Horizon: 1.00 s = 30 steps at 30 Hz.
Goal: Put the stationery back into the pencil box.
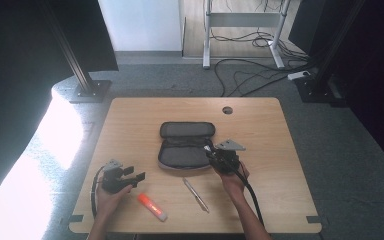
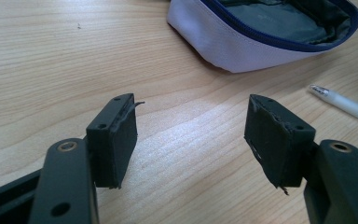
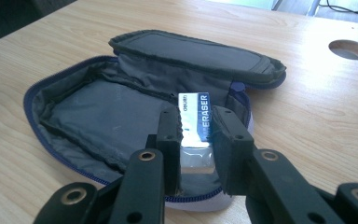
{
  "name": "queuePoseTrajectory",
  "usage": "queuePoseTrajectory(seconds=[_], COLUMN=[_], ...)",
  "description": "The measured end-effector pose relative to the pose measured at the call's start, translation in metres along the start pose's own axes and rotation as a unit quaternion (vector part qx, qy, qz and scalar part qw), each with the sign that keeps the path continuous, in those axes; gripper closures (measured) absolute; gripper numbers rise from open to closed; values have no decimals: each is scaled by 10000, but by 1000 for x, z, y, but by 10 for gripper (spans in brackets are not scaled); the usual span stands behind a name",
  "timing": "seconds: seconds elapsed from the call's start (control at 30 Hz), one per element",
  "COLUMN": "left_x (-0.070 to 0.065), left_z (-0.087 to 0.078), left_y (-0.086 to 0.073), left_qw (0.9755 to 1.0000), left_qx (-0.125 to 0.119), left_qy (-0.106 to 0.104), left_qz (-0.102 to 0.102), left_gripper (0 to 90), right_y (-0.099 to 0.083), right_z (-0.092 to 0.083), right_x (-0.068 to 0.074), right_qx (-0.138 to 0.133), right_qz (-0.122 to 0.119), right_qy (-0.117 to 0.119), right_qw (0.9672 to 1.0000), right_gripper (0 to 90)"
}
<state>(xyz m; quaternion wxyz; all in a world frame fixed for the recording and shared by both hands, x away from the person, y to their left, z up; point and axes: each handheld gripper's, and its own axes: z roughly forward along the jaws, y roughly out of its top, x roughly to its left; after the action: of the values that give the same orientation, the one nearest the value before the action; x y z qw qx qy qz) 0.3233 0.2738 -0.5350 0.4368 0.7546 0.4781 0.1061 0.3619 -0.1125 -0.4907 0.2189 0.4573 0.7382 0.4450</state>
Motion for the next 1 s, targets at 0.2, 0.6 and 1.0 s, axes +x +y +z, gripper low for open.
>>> queuePoseTrajectory(seconds=[0.2, 0.6, 1.0], left_x=[-2, 1, 2], left_z=[-1, -1, 1], left_y=[1, 1, 0], left_qw=[10000, 10000, 9999], left_qx=[5, 38, 70], left_qy=[6, 7, -27], left_qz=[-56, -74, -80], left_gripper=[346, 346, 345], right_y=[-3, 3, 1], right_z=[11, 25, 45], right_x=[3, 2, -2], right_qx=[124, 203, 449], right_qz=[-78, -79, -68], right_qy=[-50, -70, -170], right_qw=[9999, 9997, 9988], right_gripper=[724, 725, 724])
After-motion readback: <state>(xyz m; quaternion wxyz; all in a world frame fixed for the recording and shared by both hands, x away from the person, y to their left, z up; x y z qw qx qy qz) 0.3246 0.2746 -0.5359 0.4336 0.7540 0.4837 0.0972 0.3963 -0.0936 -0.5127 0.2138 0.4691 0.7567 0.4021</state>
